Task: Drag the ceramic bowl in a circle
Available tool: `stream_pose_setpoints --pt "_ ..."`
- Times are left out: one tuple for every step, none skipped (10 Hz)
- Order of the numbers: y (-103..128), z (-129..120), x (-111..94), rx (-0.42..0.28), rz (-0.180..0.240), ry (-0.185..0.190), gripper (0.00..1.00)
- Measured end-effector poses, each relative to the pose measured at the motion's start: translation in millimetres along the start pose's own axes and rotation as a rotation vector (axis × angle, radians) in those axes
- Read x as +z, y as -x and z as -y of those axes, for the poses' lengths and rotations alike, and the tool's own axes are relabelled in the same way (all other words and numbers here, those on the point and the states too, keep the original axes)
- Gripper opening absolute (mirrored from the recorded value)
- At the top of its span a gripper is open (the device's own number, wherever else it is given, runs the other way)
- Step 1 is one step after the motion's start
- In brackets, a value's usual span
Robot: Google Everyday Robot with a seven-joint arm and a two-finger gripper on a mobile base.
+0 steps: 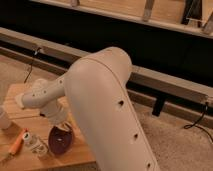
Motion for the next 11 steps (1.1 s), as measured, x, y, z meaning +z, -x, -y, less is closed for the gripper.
stream_pose_setpoints --pt "-10 -4 2 -0.017 -0.003 0.011 0.00" --pt "-26 -4 5 -0.023 -0.007 0.026 0.00" --pt "-38 0 9 -0.004 -0.013 0.037 0.00" --pt "-58 10 16 0.043 -0.022 0.050 0.00" --pt "-77 21 23 0.092 -0.034 0.060 0.00" --pt "-93 32 30 0.133 -0.044 0.063 0.00" --pt "-107 42 36 0.173 -0.055 0.064 0.00" --pt "-121 54 43 0.214 -0.065 0.067 0.00" --pt "-133 65 49 0.254 -0.074 0.068 0.00" --pt "-143 79 56 0.299 -0.081 0.069 0.00" --pt "-151 96 62 0.355 -0.085 0.072 0.00"
